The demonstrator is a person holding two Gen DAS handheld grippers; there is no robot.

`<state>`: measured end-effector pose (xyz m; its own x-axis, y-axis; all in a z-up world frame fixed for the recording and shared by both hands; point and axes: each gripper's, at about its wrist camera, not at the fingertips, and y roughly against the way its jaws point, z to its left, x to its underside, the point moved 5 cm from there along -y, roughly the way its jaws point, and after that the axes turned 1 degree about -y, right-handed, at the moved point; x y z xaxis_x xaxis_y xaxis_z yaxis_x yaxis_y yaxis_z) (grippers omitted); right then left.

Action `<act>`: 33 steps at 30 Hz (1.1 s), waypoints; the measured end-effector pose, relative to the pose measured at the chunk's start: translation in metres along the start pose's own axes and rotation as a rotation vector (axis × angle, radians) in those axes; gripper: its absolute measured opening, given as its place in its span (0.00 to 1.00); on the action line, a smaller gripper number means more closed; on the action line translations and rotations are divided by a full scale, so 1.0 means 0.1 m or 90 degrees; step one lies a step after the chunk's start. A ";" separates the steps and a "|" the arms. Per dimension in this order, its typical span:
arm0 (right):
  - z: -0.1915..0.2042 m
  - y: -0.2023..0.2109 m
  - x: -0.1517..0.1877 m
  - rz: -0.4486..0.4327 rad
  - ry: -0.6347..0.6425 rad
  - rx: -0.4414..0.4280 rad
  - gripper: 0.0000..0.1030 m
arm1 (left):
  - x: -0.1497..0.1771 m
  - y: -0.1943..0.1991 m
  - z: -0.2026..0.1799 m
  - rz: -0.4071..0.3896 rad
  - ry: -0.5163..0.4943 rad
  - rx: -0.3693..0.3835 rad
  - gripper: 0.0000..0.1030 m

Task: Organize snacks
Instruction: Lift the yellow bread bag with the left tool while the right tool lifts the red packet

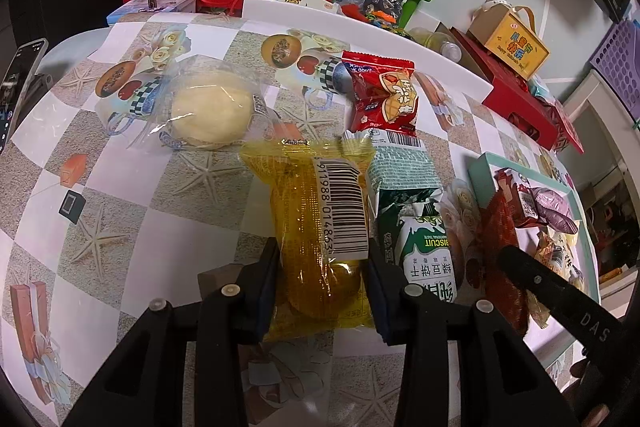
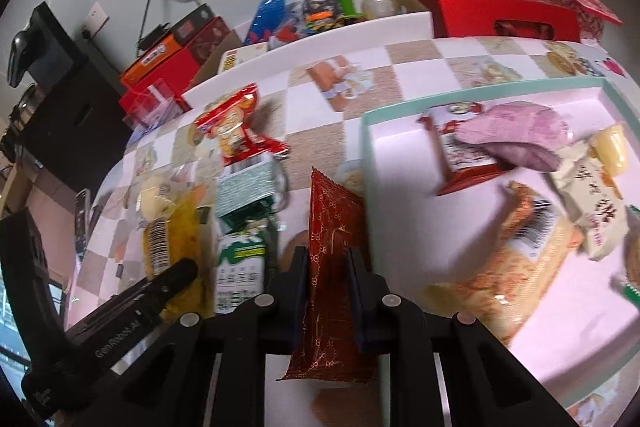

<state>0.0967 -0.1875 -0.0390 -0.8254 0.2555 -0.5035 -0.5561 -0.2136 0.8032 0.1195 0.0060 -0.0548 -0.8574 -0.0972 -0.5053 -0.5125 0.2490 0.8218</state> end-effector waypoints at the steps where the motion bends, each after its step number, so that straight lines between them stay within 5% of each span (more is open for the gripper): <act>1: -0.02 0.01 0.00 0.000 -0.004 0.001 0.20 | 0.00 0.00 0.00 0.000 0.000 0.001 0.40; 21: 0.13 -0.02 0.04 -0.006 0.119 0.095 0.19 | 0.02 -0.02 -0.03 0.002 -0.006 0.003 0.40; 33: 0.26 0.18 -0.02 -0.036 0.100 0.006 0.10 | -0.02 0.05 -0.06 -0.011 -0.010 0.007 0.40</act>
<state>0.0913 -0.1675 -0.0154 -0.7979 0.1163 -0.5915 -0.6023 -0.1942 0.7743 0.1179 0.0015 -0.0480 -0.8478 -0.0869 -0.5232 -0.5264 0.2587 0.8099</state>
